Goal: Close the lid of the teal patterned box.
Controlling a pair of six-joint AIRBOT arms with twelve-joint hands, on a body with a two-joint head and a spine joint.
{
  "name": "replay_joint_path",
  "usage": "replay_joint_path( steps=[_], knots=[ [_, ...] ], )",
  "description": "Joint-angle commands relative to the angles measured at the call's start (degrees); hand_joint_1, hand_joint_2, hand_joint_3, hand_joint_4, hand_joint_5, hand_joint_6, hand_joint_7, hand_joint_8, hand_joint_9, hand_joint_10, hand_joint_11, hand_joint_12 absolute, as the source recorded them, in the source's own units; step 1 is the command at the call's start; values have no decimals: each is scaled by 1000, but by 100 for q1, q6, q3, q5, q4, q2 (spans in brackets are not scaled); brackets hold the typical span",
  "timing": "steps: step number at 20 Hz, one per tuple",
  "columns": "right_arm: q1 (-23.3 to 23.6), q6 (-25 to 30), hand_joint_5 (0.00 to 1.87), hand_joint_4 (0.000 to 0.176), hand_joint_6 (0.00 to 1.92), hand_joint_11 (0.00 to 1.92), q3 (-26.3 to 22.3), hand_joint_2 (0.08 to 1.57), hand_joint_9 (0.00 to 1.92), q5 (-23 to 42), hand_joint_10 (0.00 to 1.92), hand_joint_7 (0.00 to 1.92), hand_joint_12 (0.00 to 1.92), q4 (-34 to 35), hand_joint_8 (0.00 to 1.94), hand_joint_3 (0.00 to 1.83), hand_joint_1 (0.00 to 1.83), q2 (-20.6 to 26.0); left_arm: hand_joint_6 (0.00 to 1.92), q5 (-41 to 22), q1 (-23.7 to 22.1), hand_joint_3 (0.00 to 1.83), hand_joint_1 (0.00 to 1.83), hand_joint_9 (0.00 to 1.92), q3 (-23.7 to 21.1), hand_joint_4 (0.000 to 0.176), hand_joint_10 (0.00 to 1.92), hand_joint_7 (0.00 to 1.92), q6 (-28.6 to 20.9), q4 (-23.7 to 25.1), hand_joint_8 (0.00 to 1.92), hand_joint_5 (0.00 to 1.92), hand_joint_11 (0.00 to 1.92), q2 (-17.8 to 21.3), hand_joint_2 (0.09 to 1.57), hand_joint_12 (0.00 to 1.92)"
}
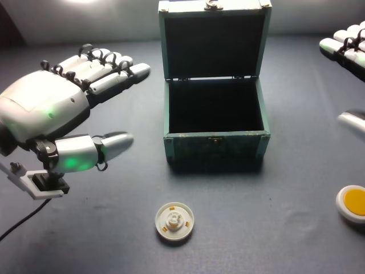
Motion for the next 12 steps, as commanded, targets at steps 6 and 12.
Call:
replay_joint_path(
  steps=[6, 12],
  knots=[
    [322, 15, 43, 0, 16, 18, 160, 1458, 0, 681, 0, 1, 13, 41, 0, 11, 368, -89, 0, -496, -169, 8, 96, 0, 138, 0, 0, 0, -99, -41, 0, 0, 0, -130, 1392, 0],
    [1284, 15, 7, 0, 2, 0, 711, 1442, 30, 60, 15, 0, 892, -46, 0, 0, 186, -537, 3, -284, -307, 0, 215, 0, 334, 56, 0, 0, -214, -2, 0, 8, 50, -346, 1353, 25]
  ],
)
